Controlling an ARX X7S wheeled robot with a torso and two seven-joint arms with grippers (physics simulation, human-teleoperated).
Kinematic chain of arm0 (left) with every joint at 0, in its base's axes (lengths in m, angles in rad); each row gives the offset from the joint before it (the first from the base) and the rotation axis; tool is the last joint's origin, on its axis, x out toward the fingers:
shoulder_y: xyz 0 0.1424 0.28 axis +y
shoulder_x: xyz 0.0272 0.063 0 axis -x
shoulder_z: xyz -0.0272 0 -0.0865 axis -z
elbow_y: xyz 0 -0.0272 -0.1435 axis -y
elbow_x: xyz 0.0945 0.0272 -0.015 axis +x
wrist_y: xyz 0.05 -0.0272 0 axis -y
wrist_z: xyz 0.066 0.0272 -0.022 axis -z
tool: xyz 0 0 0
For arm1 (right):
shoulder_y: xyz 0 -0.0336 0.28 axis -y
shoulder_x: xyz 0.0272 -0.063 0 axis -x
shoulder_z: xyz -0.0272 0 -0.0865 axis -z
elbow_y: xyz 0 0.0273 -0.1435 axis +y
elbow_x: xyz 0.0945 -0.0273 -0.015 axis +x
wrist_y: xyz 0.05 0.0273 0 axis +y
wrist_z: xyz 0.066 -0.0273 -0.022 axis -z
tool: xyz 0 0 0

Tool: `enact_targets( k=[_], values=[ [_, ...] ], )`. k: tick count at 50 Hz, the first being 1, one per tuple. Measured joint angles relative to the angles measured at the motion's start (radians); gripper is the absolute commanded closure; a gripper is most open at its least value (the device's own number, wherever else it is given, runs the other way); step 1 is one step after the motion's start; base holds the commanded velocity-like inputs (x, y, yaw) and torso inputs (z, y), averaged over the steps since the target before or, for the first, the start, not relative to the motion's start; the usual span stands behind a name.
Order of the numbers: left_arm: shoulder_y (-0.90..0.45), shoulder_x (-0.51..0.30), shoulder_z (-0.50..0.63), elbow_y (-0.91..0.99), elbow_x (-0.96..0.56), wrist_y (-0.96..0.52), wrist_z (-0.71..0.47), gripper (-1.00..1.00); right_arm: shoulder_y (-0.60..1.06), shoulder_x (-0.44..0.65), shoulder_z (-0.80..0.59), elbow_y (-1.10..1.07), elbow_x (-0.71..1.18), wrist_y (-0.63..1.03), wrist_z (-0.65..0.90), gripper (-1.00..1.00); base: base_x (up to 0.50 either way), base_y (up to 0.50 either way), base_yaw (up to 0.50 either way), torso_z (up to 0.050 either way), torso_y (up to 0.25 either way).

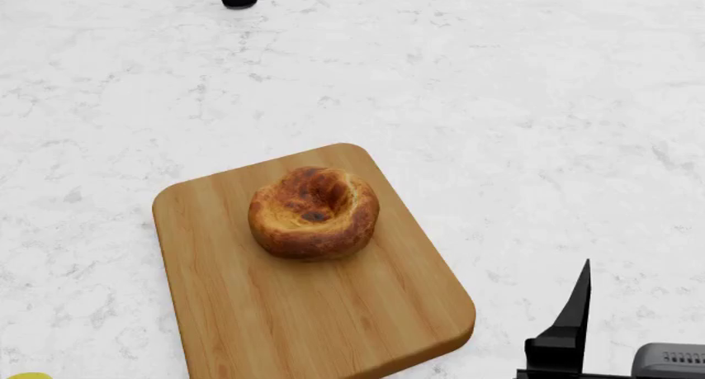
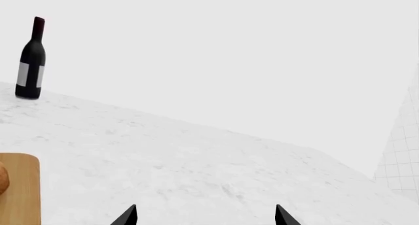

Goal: Pick up the wedge of cheese and place it on the slice of bread to prepare a simple cheese on bread dish.

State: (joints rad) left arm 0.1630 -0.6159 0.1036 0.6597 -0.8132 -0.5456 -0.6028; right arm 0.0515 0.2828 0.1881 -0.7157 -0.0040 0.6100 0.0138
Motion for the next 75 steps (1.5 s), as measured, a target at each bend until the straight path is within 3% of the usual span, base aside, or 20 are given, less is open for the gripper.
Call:
enact_targets(
  k=[16, 17, 34, 50, 75],
  values=[
    [-0.002, 0.017, 0.014, -0.028, 0.069, 0.026, 0.025, -1.0, -0.009, 0.002, -0.004, 0.025, 0.003, -0.03, 0.008, -1.0, 0.0, 0.0, 0.0, 0.0, 0.0],
    [-0.002, 0.018, 0.014, -0.029, 0.073, 0.028, 0.027, 1.0, -0.01, 0.003, -0.004, 0.025, 0.003, -0.03, 0.008, -1.0, 0.01, 0.0, 0.0, 0.0, 0.0],
    [-0.011, 0.01, 0.016, -0.018, 0.076, 0.0, 0.013, 1.0, -0.007, 0.008, -0.005, 0.017, 0.011, -0.02, 0.014, -1.0, 0.0, 0.0, 0.0, 0.0, 0.0],
    [-0.058, -0.037, 0.017, 0.101, -0.061, -0.109, -0.073, 1.0, -0.004, 0.013, -0.003, 0.006, 0.021, -0.005, 0.017, -1.0, 0.0, 0.0, 0.0, 0.0, 0.0],
    [-0.338, -0.083, 0.02, 0.164, -0.308, -0.293, -0.205, 1.0, -0.004, 0.018, -0.006, 0.011, 0.03, -0.008, 0.024, -1.0, 0.0, 0.0, 0.0, 0.0, 0.0]
  ],
)
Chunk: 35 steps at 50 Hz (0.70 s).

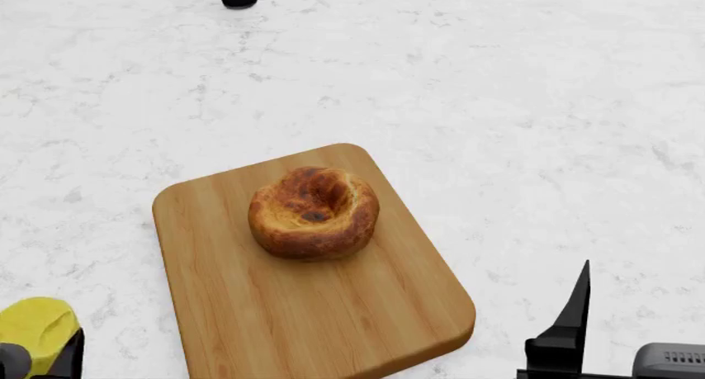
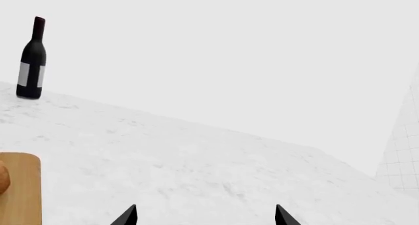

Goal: Pick up the wedge of cheese and place it on the slice of bread to prepare a simple cheese on bread dish.

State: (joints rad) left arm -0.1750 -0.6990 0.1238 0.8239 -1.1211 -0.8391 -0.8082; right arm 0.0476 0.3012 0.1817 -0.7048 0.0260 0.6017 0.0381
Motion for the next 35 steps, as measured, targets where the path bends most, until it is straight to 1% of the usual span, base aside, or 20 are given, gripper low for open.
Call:
enact_targets(
  k=[8, 17, 35],
  values=[
    [-0.13, 0.002, 0.018, -0.023, -0.075, -0.062, -0.039, 1.0, -0.001, 0.003, -0.001, -0.002, 0.002, 0.002, 0.003, -1.0, 0.0, 0.0, 0.0, 0.0, 0.0],
    [-0.264, 0.017, 0.048, -0.068, -0.128, -0.118, -0.058, 1.0, -0.002, 0.005, -0.002, -0.002, 0.004, 0.001, 0.006, -1.0, 0.0, 0.0, 0.0, 0.0, 0.0],
    [-0.494, 0.075, 0.123, -0.211, -0.13, -0.183, -0.024, 1.0, 0.003, 0.012, -0.004, -0.014, 0.01, 0.022, 0.011, -1.0, 0.0, 0.0, 0.0, 0.0, 0.0]
  ],
)
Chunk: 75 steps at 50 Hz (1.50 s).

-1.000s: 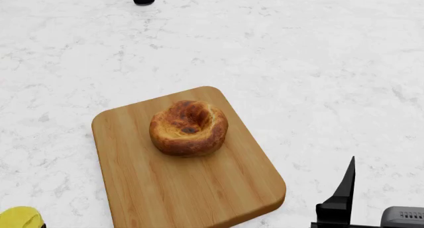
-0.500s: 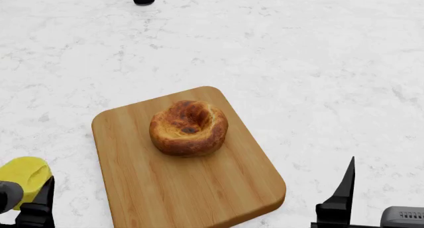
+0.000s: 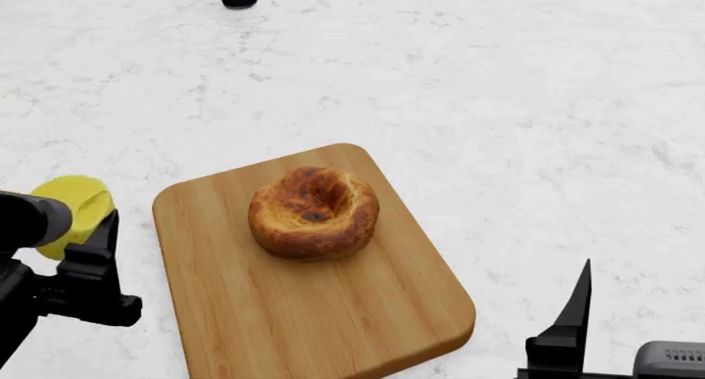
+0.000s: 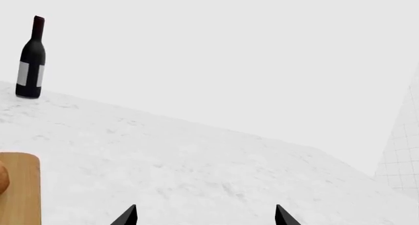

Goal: Pick up the wedge of cheese and place it on the slice of bread to prepare a simple cheese on bread dish.

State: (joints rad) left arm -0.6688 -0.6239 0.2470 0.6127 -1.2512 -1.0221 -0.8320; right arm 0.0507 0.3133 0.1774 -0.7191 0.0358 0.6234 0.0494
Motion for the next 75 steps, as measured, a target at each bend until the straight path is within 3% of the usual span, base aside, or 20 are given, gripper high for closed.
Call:
enact_targets(
  k=[20, 42, 75],
  values=[
    [-0.198, 0.095, 0.107, -0.176, 0.086, -0.013, 0.095, 1.0, 0.005, 0.006, 0.001, -0.006, 0.008, 0.014, 0.005, -1.0, 0.0, 0.0, 0.0, 0.0, 0.0],
    [-0.327, 0.219, 0.232, -0.399, 0.222, 0.059, 0.255, 1.0, 0.036, 0.02, 0.004, -0.034, 0.021, 0.078, 0.01, -1.0, 0.0, 0.0, 0.0, 0.0, 0.0],
    [-0.514, 0.465, 0.385, -0.946, 0.439, 0.307, 0.541, 1.0, 0.053, 0.033, 0.002, -0.052, 0.031, 0.12, 0.02, -1.0, 0.0, 0.0, 0.0, 0.0, 0.0]
  ],
)
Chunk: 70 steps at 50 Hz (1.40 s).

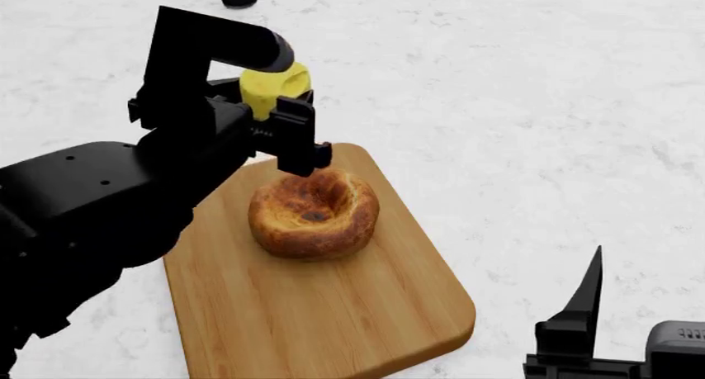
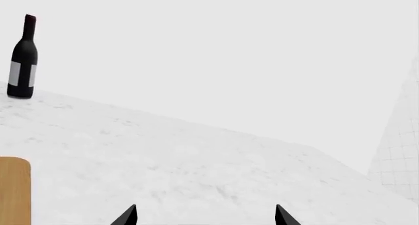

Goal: Pick up the wedge of cheese and place it on the slice of bread to prepare a simple cheese on bread dish.

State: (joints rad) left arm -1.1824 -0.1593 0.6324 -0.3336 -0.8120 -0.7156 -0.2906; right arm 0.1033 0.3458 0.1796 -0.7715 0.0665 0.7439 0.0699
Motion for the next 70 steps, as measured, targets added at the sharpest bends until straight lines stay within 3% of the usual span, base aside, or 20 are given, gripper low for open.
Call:
enact_targets(
  k=[15, 29, 70],
  values=[
    [-0.076, 0.096, 0.047, -0.287, 0.062, 0.132, 0.1, 1.0, 0.003, 0.005, -0.004, 0.004, 0.003, 0.005, 0.003, -1.0, 0.0, 0.0, 0.0, 0.0, 0.0],
    [-0.144, 0.137, 0.2, -0.504, -0.035, 0.271, 0.13, 1.0, 0.007, 0.008, -0.007, 0.008, 0.007, 0.018, 0.007, -1.0, 0.0, 0.0, 0.0, 0.0, 0.0],
    [-0.097, 0.145, 0.383, -0.619, -0.236, 0.404, 0.121, 1.0, -0.002, 0.019, -0.027, 0.016, 0.005, 0.011, 0.021, -1.0, 0.0, 0.0, 0.0, 0.0, 0.0]
  ],
)
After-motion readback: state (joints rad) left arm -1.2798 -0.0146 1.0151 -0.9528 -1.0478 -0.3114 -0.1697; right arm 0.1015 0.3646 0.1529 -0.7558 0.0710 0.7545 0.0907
